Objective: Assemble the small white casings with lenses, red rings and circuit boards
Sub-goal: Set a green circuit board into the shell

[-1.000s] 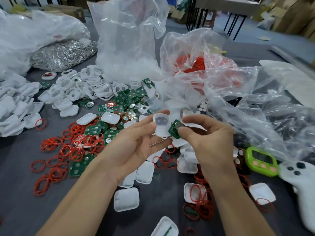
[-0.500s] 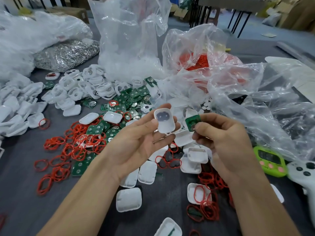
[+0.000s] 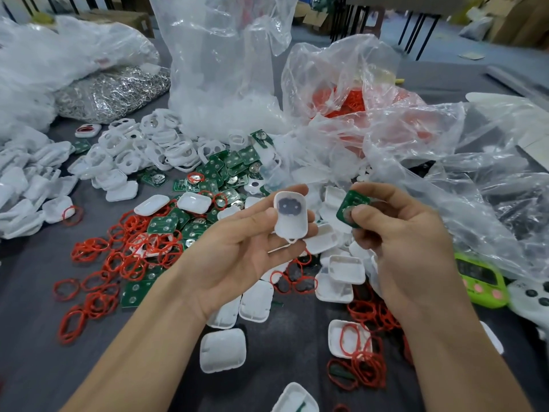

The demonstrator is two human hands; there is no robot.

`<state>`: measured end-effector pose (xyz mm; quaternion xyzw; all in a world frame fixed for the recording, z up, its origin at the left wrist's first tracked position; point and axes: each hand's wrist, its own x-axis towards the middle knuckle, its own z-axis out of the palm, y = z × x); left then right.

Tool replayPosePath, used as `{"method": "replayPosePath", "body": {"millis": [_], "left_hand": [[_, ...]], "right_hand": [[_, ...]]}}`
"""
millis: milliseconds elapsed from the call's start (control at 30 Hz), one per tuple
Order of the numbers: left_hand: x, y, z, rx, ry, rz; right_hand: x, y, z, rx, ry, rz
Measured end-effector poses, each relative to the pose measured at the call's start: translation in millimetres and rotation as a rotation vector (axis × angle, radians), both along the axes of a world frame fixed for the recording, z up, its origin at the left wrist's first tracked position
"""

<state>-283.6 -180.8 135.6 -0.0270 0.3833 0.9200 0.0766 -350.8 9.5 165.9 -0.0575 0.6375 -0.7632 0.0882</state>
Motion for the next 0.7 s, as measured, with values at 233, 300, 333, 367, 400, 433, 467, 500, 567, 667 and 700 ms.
{"method": "replayPosePath", "body": {"millis": [233,300,333,367,400,433,467,500,567,667,700], "left_hand": [[0.2,0.6,-1.5,-0.012,-0.015,0.017],[-0.2,0.9,-1.1,-0.019,-0.016,0.004],[-0.1,1.0,-1.2,-0.024,-0.016,-0.006],[-0.2,1.1,-1.4,-0.026,-0.015,-0.016],[-0.2,1.1,-1.3,-0.027,-0.013,-0.027],[-0.2,1.2,-1.5,-0.027,-0.010,-0.038],[0.1,1.4,-1.5,-0.030,-0.007,-0.048],[0.5,1.7,-1.5,-0.037,-0.007,-0.057],[1.4,2.4,-1.8,-0.060,-0.009,-0.071],[1.8,3.4,-3.6,-0.115,-0.016,-0.086],[1.6,3.6,-4.1,-0.127,-0.023,-0.089]], "right_hand": [[0.3,-1.6,0.1,-0.036,-0.051,0.084],[1.6,-1.6,0.8,-0.051,-0.060,0.126],[2.0,-1.5,1.2,-0.051,-0.056,0.135],[1.8,-1.1,0.8,-0.053,-0.051,0.140],[2.1,-1.0,1.8,-0.065,-0.049,0.147],[1.8,-0.5,2.3,-0.095,-0.053,0.159],[2.5,-0.4,4.1,-0.132,-0.061,0.177],[3.1,-0.2,5.2,-0.166,-0.063,0.194],[5.2,-0.9,6.3,-0.189,-0.048,0.222],[8.3,-3.6,6.1,-0.098,0.043,0.231],[8.3,-4.2,5.0,-0.043,0.087,0.215]]}}
